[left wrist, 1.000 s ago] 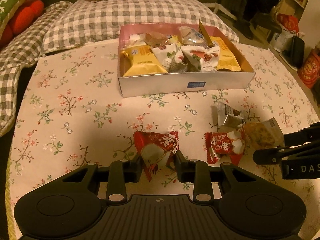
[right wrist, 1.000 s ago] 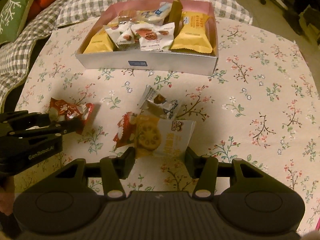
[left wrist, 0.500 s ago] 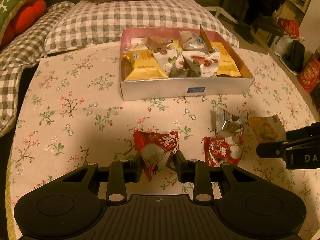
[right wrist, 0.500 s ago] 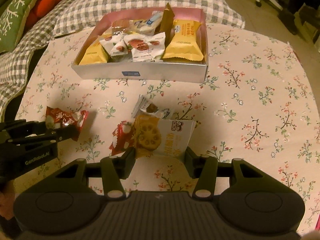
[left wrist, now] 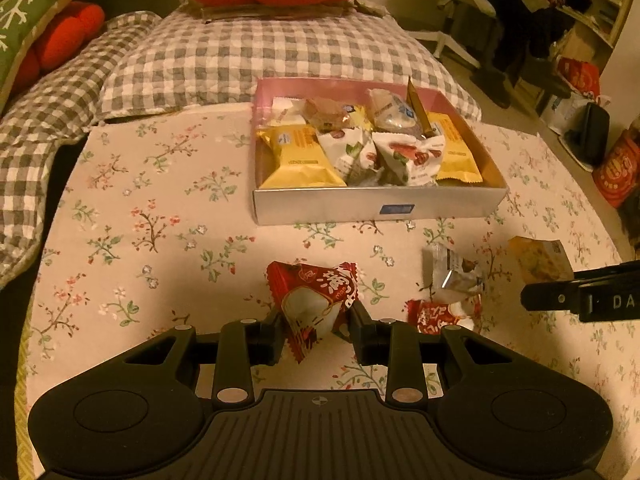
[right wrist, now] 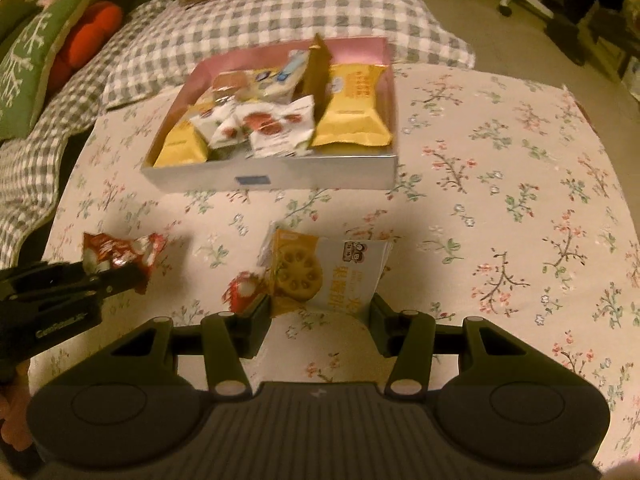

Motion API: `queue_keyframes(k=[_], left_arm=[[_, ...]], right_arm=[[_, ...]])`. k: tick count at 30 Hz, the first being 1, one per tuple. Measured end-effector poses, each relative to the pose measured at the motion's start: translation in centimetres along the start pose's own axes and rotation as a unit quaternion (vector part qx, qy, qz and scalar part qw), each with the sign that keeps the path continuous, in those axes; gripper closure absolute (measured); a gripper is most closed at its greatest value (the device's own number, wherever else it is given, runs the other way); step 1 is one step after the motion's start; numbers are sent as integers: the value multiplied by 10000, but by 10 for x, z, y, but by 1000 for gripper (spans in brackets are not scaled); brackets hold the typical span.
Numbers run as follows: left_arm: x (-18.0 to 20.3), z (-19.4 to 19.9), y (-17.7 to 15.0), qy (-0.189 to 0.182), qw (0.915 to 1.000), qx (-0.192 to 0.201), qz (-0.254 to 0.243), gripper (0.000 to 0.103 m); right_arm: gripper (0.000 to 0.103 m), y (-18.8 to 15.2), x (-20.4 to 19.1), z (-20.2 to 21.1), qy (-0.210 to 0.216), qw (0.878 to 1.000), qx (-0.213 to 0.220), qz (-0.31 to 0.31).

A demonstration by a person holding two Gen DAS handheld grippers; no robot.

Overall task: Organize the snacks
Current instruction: 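Carry the red candy pack into the box while the right gripper drops the biscuit pack in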

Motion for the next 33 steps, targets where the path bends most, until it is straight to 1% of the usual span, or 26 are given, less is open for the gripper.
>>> queue_keyframes(k=[10, 15, 22, 28, 33], left_arm=[[-5, 3, 13, -95, 9998, 105, 162, 73], [-7, 6, 27, -107, 9991, 297, 278, 73], [-6, 1, 56, -395, 9967, 487, 509, 73], [-2, -12, 82, -424, 9951, 716, 528, 73], [6, -33, 92, -747, 9938, 688, 442, 73]], right_arm=[[56, 7, 13, 2, 18, 9990, 121, -437], [56, 17, 16, 0, 67, 9983, 207, -542], [56, 37, 25, 1, 191, 9957, 523, -743], [56, 55, 30, -10, 205, 9943, 688, -785], [56, 68, 29, -23, 237, 9942, 746, -737]])
Point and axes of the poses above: each gripper's, at about its wrist camera, not at the fingertips, and z roughly against the way its jaws point, x to its right, y to its top, the point moved 2 cm from there along -z, roughly the way its jaws point, and after that the axes turned 3 degrees about -y, right-handed, at the moved point
